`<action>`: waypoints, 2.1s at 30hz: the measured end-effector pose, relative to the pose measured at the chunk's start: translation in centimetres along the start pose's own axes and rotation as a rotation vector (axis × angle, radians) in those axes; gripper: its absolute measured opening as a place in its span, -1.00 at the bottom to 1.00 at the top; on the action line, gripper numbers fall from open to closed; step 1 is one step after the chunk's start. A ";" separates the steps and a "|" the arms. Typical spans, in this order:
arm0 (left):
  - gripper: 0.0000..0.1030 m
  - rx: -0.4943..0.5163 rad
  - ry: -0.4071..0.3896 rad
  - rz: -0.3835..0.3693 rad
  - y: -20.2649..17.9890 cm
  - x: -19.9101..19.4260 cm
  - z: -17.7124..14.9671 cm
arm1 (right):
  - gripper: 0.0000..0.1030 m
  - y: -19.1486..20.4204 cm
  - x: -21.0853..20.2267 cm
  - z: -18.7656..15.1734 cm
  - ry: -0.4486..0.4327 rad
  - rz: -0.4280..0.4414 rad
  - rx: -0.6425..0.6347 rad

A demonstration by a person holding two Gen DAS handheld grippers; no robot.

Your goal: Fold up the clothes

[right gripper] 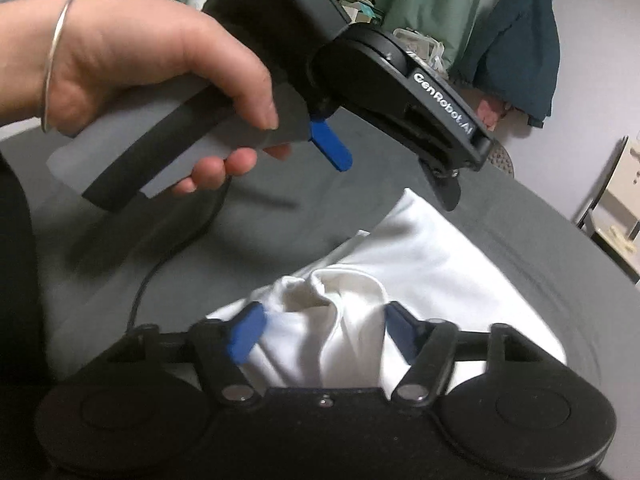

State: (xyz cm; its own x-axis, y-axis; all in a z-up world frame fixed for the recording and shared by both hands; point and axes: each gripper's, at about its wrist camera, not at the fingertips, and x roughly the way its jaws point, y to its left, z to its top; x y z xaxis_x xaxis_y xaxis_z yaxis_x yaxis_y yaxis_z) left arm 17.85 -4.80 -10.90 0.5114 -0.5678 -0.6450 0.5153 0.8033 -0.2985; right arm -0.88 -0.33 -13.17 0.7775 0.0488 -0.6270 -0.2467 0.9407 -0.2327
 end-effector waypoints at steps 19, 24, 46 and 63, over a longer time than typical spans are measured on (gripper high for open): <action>-0.87 -0.014 0.111 -0.112 -0.1 4.5 -1.0 | -0.61 3.1 -3.7 -3.0 -0.075 -0.017 -0.070; -0.93 0.010 0.071 -0.086 -0.5 3.5 -1.2 | -0.70 1.5 -4.9 -2.6 -0.120 -0.021 -0.027; -0.11 -0.057 0.144 0.147 1.7 1.6 -1.1 | -0.21 3.0 -5.3 -3.1 -0.061 0.164 -0.057; 0.07 0.416 0.295 0.001 -4.4 -0.9 -4.0 | -0.07 -7.6 -2.3 -5.8 0.050 0.018 0.367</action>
State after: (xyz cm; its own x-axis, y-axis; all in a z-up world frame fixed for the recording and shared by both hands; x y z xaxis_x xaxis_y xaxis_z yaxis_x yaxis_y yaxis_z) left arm 12.41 -7.14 -11.81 0.3268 -0.4444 -0.8341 0.7759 0.6301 -0.0316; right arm -4.18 -9.53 -14.26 0.7434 0.0588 -0.6663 -0.0295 0.9980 0.0551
